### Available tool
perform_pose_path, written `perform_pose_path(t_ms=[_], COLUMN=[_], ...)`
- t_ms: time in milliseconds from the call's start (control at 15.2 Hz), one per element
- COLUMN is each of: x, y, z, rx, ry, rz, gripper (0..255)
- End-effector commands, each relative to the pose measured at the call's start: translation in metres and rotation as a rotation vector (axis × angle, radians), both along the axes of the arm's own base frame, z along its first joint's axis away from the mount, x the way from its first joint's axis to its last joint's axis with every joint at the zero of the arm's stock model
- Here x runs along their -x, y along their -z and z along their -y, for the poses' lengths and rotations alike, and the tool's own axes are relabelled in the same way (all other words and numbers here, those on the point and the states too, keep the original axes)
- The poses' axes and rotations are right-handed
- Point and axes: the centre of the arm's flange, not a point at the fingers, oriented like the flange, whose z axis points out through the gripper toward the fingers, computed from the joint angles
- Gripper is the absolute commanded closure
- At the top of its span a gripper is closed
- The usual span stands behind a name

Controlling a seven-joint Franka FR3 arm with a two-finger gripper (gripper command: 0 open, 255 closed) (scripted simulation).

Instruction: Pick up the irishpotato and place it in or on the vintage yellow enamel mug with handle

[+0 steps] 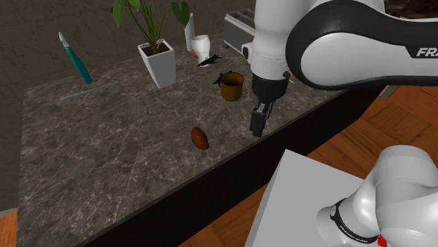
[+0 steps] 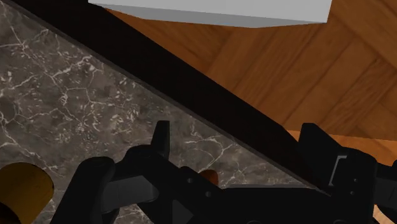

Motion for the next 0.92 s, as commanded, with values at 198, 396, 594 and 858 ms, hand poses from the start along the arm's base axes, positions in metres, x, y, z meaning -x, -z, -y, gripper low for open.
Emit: perform_pose_path(t_ms=[198, 396, 594, 858], x=[-0.049, -0.079, -0.109, -0.149], y=[0.042, 0.066, 0.089, 0.121], z=[0.005, 0.009, 0.012, 0.017], rx=[-0.023, -0.036, -0.049, -0.067], ry=[0.011, 0.018, 0.025, 0.033], rz=[0.020, 0.030, 0.041, 0.055], gripper=[0, 0, 0, 0])
